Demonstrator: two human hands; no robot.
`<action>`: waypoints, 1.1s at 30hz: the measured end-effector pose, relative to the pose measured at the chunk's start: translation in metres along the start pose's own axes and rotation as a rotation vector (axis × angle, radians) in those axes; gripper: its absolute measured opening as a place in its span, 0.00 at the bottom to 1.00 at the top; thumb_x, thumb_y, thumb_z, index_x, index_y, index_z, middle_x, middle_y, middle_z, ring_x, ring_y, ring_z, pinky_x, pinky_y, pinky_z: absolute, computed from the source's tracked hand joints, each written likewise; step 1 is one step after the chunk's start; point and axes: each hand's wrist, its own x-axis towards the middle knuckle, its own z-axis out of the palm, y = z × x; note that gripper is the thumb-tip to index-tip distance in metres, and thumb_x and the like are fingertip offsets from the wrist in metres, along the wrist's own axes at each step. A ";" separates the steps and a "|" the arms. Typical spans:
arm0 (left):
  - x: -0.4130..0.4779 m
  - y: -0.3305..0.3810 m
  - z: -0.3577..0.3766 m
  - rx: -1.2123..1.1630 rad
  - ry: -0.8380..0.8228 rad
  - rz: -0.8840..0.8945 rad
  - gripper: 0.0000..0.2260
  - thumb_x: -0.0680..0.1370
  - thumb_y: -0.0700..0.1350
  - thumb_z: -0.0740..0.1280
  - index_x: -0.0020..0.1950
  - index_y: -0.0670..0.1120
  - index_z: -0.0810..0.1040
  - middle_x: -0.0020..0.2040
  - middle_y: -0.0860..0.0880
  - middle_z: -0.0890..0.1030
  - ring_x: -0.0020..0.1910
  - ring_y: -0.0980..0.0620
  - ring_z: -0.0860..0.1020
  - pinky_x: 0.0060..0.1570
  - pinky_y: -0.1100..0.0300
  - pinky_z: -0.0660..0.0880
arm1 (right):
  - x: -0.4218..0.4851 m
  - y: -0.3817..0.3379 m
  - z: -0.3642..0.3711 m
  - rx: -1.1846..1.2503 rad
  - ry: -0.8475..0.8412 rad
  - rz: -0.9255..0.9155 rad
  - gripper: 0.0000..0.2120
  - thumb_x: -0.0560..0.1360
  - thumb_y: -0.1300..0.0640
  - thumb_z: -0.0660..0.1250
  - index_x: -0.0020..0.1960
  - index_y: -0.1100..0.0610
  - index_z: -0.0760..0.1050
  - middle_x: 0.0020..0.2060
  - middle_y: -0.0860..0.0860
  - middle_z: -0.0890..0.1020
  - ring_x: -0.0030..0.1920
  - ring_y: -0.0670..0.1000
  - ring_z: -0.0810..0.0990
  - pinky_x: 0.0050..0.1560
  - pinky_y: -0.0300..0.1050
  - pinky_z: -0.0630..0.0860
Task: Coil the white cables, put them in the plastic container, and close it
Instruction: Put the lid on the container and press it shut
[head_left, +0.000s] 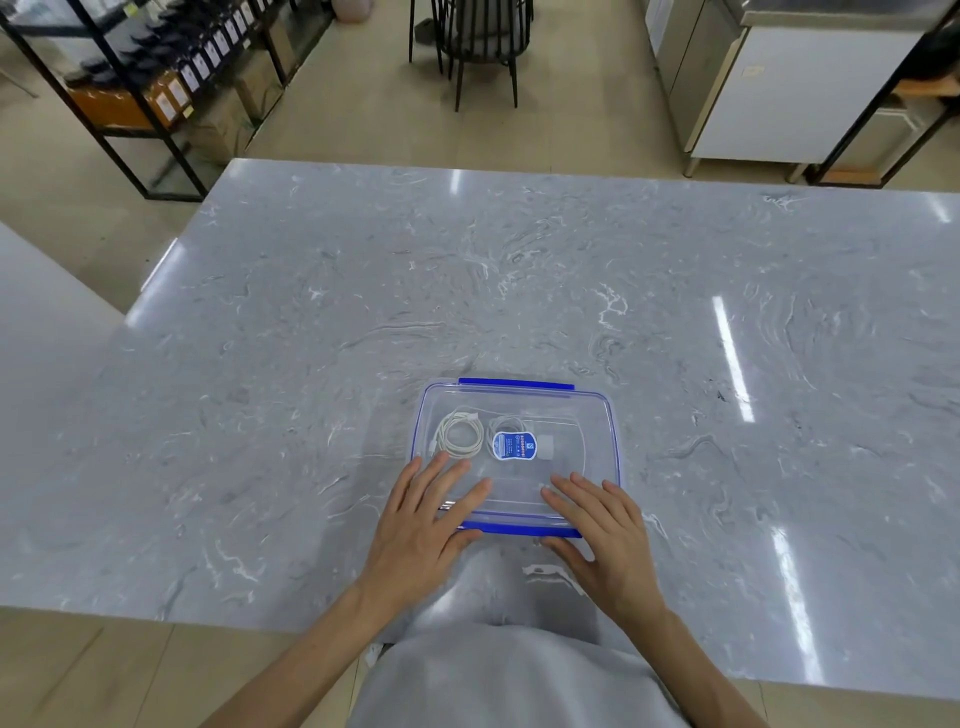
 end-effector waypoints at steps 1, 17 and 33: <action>0.000 0.000 -0.002 0.001 -0.006 -0.001 0.23 0.82 0.58 0.56 0.76 0.53 0.65 0.75 0.46 0.68 0.76 0.44 0.62 0.73 0.44 0.58 | 0.000 0.001 0.000 -0.003 0.003 -0.005 0.24 0.75 0.40 0.67 0.68 0.50 0.74 0.69 0.44 0.74 0.72 0.44 0.68 0.72 0.49 0.65; 0.012 0.004 -0.005 0.061 -0.046 0.007 0.27 0.80 0.61 0.59 0.75 0.49 0.67 0.78 0.47 0.62 0.78 0.43 0.58 0.69 0.29 0.57 | 0.012 -0.001 -0.010 0.074 -0.014 0.043 0.29 0.74 0.40 0.68 0.70 0.53 0.71 0.73 0.47 0.70 0.76 0.50 0.63 0.75 0.65 0.56; 0.011 0.045 -0.025 -0.084 -0.228 -0.378 0.28 0.79 0.65 0.40 0.79 0.59 0.47 0.80 0.50 0.41 0.78 0.44 0.38 0.76 0.42 0.39 | 0.059 0.011 -0.051 0.113 -0.206 0.246 0.24 0.80 0.40 0.52 0.74 0.45 0.64 0.75 0.41 0.62 0.78 0.44 0.55 0.78 0.52 0.51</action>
